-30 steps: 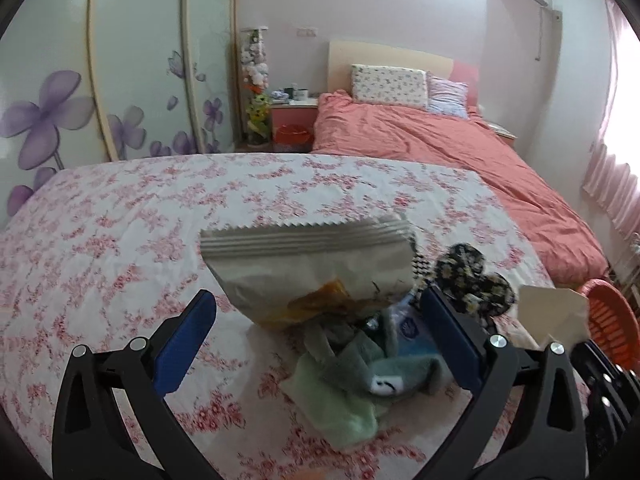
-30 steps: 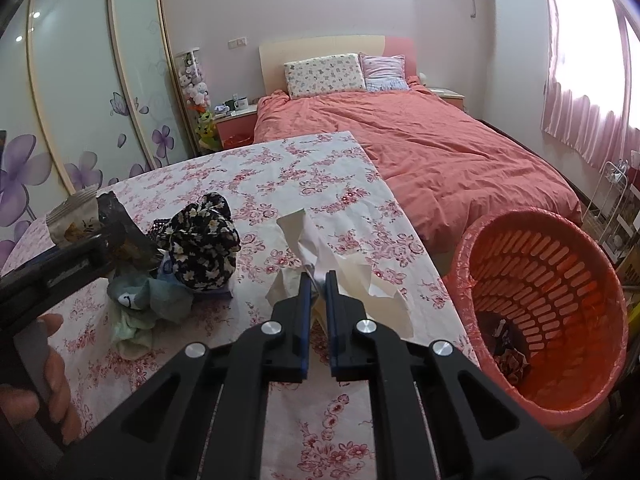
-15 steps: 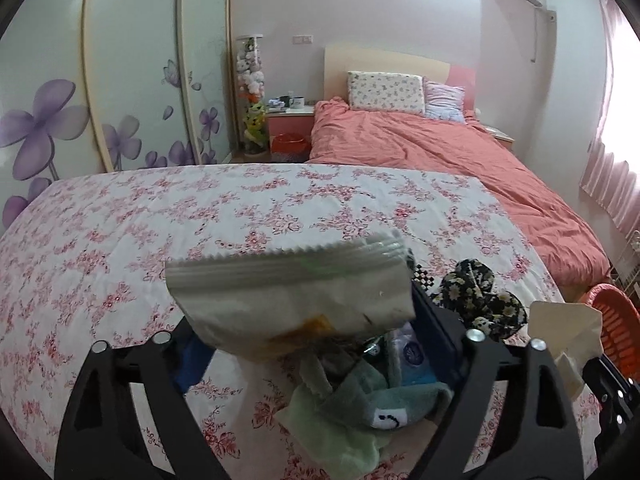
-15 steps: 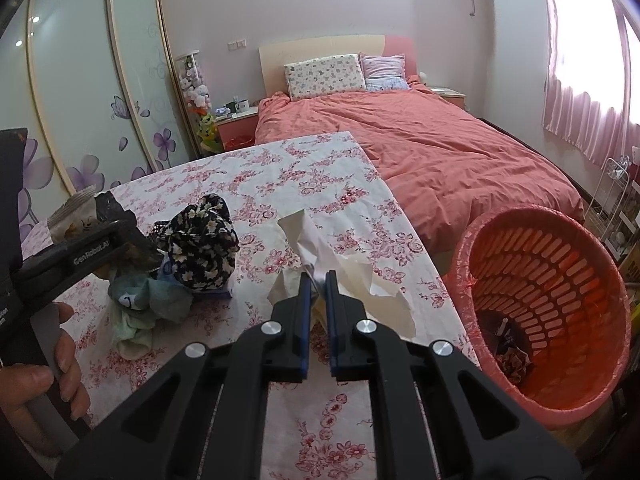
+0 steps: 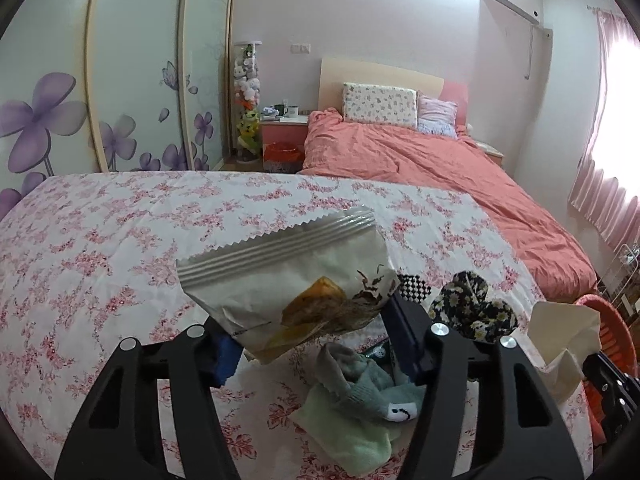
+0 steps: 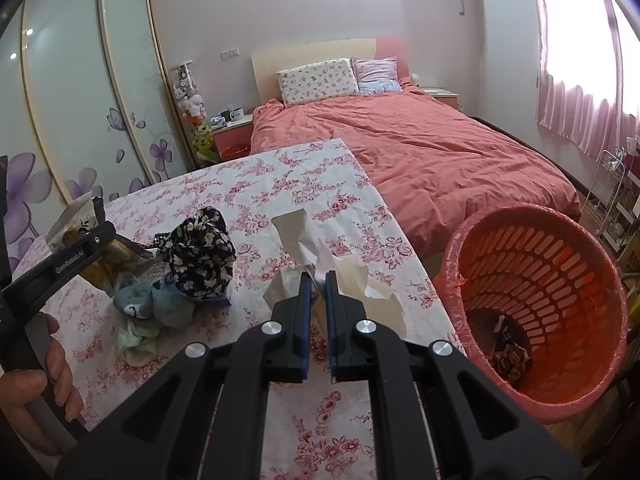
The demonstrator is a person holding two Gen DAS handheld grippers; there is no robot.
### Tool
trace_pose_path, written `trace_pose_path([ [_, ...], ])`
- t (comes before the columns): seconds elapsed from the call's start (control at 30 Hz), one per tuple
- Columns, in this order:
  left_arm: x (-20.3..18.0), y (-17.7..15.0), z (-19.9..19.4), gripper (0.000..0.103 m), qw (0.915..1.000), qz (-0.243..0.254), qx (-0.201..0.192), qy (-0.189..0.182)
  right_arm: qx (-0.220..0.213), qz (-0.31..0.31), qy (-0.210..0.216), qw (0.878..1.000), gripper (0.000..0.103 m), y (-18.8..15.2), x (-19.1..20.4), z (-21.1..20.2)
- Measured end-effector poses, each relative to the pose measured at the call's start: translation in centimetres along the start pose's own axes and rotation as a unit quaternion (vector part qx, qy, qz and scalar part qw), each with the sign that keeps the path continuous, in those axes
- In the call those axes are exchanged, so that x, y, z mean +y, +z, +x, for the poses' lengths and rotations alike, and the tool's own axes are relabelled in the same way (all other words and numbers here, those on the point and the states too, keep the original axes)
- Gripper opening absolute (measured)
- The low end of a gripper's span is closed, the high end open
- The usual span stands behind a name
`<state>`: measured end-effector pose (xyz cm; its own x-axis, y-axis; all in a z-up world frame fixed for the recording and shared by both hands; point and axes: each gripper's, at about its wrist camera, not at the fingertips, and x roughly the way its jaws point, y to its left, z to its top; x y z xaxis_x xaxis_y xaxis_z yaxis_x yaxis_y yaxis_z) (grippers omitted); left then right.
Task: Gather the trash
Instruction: 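Carry the tissue and snack bag over the orange basket with both tools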
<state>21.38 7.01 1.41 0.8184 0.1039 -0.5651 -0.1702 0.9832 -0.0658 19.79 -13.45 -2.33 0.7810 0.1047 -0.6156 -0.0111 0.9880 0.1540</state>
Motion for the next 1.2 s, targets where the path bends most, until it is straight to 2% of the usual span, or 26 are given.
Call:
trace_pose_path([
  [0.27, 0.1, 1.2, -1.9, 0.061, 0.9997, -0.004, -0.02, -0.01, -0.013, 0.012, 0.006, 1.0, 0.008, 0.8, -0.3, -1.4],
  [0.5, -1.2, 1.8, -3.8, 0.061, 0.9989, 0.001, -0.024, -0.041, -0.038, 0.022, 0.005, 0.999, 0.008, 1.6, -1.2, -3.8],
  [0.8, -5.2, 1.9, -6.5, 0.061, 0.9933, 0.025, -0.022, -0.111, -0.078, 0.049, -0.012, 0.996, 0.008, 3.0, -4.5, -7.3],
  [1.2, -11.8, 0.7, -8.1, 0.061, 0.9789, 0.073, -0.014, -0.19, -0.114, 0.099, -0.048, 0.987, 0.008, 3.3, -10.6, -10.3],
])
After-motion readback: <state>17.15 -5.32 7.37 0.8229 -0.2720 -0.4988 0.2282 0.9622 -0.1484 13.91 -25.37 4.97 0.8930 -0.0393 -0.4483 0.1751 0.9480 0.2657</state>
